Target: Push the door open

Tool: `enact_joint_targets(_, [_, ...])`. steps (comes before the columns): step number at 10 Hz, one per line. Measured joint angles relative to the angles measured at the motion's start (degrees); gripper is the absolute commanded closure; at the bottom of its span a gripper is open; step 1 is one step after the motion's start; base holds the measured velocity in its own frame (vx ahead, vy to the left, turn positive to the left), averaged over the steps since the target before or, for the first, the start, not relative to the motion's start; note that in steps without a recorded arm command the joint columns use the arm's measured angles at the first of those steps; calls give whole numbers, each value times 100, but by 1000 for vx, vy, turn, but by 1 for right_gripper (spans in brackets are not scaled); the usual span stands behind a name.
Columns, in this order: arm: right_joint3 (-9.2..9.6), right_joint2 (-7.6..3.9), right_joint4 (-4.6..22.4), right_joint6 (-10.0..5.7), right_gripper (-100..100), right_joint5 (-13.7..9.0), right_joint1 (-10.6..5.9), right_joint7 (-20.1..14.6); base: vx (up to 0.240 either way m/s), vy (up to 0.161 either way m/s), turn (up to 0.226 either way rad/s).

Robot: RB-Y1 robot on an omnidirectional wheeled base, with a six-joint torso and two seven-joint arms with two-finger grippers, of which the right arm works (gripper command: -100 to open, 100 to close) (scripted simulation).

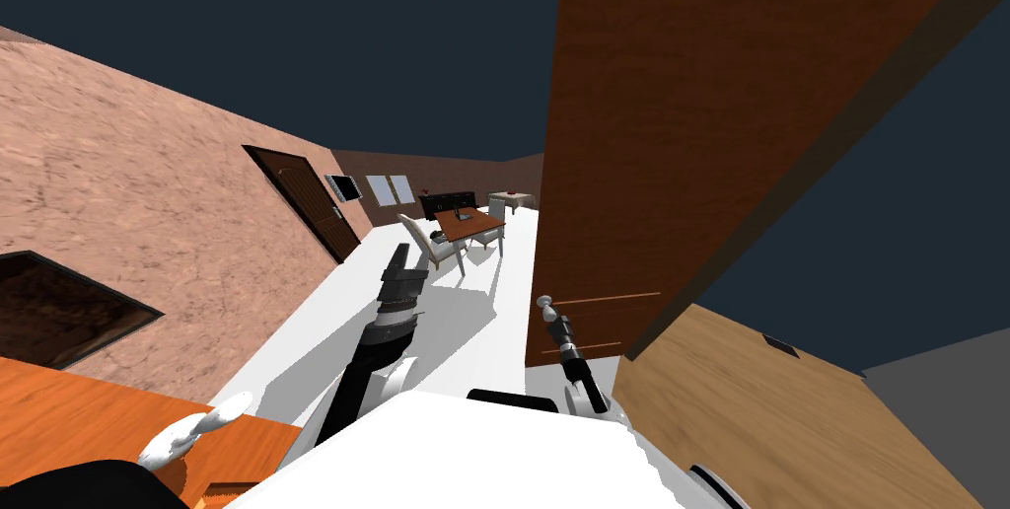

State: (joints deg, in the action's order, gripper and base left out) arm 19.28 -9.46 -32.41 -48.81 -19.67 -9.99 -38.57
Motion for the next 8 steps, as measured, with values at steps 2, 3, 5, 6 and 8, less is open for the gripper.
enact_joint_targets(2, [28, -84, -414, 183, 100, -59, 193, -136, 22, 15, -40])
enact_joint_targets(3, [36, -41, -363, 202, 100, -87, 166, -192, 15, 2, 1])
enact_joint_targets(5, [73, 7, -51, 46, 100, -133, 7, -383, 29, 17, -29])
enact_joint_targets(6, [79, -34, -335, 176, 100, -163, 153, -424, 13, 12, -13])
enact_joint_targets(8, [110, -40, -299, 176, 100, -211, 119, -579, 22, 16, -23])
